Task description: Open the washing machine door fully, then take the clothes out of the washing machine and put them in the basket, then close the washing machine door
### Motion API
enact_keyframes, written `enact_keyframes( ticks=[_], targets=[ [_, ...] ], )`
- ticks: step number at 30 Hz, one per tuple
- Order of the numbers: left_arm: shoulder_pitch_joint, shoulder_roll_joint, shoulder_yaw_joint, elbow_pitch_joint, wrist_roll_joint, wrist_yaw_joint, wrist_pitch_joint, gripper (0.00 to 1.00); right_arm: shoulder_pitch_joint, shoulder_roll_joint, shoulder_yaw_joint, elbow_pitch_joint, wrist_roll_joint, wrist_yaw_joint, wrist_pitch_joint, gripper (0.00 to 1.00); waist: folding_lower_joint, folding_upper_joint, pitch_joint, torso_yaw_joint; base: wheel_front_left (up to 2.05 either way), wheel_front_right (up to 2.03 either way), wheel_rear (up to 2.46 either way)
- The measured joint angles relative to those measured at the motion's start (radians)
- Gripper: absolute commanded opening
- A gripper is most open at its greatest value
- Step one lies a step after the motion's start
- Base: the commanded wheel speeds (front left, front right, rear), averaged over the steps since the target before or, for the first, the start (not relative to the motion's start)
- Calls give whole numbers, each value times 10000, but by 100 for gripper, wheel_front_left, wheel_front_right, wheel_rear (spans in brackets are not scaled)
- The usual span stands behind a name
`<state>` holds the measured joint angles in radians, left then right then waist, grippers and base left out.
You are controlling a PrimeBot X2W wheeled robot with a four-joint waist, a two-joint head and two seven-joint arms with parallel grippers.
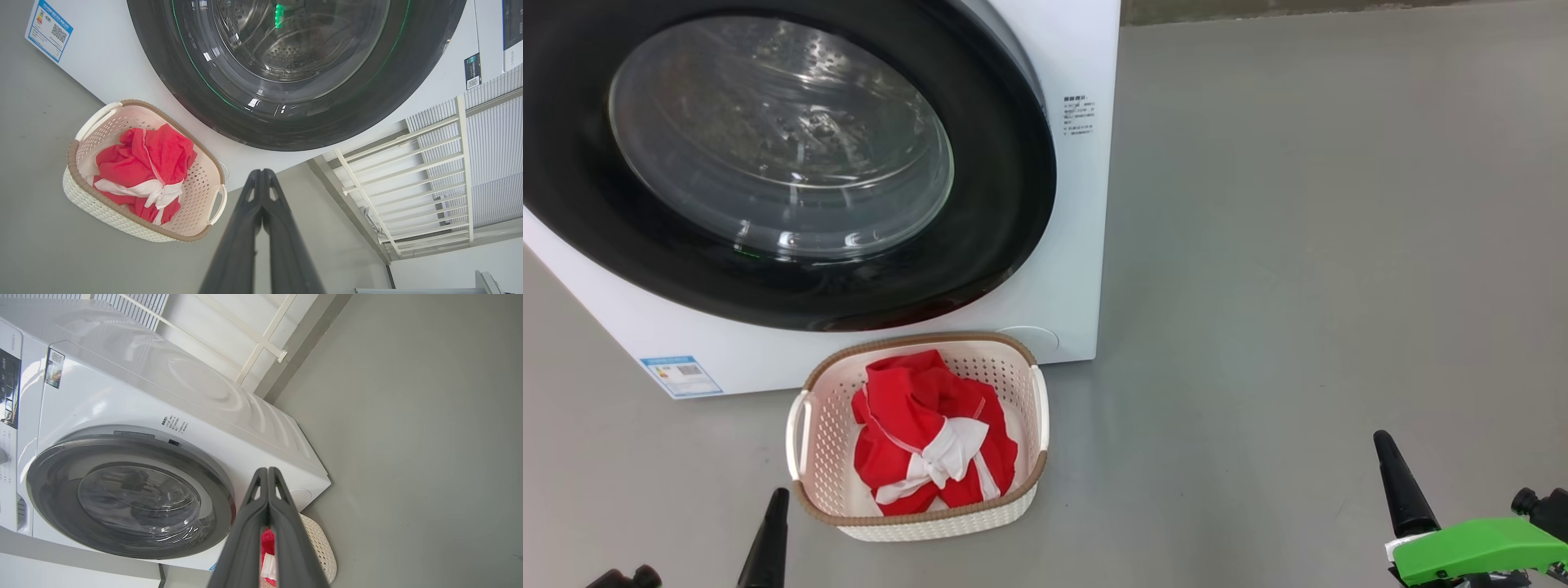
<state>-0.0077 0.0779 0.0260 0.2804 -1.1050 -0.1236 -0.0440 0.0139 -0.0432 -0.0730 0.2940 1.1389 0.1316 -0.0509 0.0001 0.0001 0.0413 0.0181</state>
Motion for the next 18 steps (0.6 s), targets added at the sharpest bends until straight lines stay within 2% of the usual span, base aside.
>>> enact_keyframes(
  ticks=[18],
  targets=[
    [-208,-92,123,-35,-1793,0,520,0,-243,-6,-130,-73,1707,-2,527,0,0,0,-135,-64,0,0,0]
  ],
)
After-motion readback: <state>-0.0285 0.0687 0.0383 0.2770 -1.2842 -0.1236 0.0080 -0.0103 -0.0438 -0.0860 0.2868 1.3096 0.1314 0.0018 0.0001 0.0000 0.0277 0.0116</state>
